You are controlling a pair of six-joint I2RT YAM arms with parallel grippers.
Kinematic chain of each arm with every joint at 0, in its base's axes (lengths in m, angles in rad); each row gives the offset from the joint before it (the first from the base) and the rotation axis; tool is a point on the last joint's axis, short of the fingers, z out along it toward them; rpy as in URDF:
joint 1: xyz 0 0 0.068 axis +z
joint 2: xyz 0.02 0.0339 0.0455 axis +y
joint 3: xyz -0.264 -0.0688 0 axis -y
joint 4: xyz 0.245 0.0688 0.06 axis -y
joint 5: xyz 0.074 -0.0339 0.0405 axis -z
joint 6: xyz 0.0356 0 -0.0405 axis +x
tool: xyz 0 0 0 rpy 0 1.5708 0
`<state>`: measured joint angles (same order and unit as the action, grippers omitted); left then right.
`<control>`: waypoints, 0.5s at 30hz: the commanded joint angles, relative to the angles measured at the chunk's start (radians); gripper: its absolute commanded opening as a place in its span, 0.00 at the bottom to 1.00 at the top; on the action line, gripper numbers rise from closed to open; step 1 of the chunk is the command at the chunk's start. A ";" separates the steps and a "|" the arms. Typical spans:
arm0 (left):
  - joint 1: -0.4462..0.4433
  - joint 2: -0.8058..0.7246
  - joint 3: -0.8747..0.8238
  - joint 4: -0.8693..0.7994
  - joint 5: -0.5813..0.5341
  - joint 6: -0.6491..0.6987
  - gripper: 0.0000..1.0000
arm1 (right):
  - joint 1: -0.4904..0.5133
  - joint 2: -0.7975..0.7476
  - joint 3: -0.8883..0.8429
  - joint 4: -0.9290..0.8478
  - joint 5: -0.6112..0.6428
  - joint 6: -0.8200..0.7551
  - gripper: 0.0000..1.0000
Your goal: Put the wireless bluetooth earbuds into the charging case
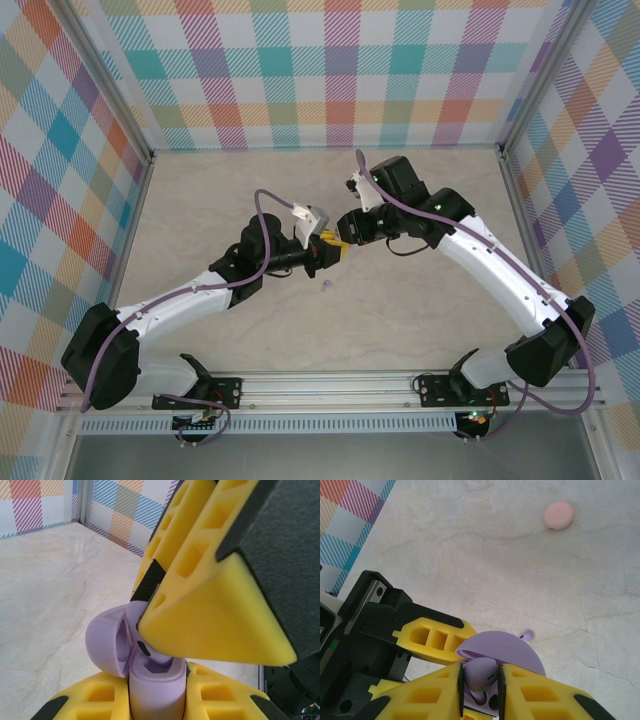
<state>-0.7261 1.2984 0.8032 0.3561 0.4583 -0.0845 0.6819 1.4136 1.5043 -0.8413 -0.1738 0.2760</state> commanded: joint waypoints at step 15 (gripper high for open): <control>-0.019 -0.024 0.028 0.068 -0.031 -0.019 0.03 | 0.007 -0.078 -0.050 0.052 0.002 0.003 0.21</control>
<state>-0.7265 1.2984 0.8032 0.3698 0.4431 -0.0887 0.6819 1.3705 1.4712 -0.8112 -0.1616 0.2760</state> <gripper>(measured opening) 0.220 0.207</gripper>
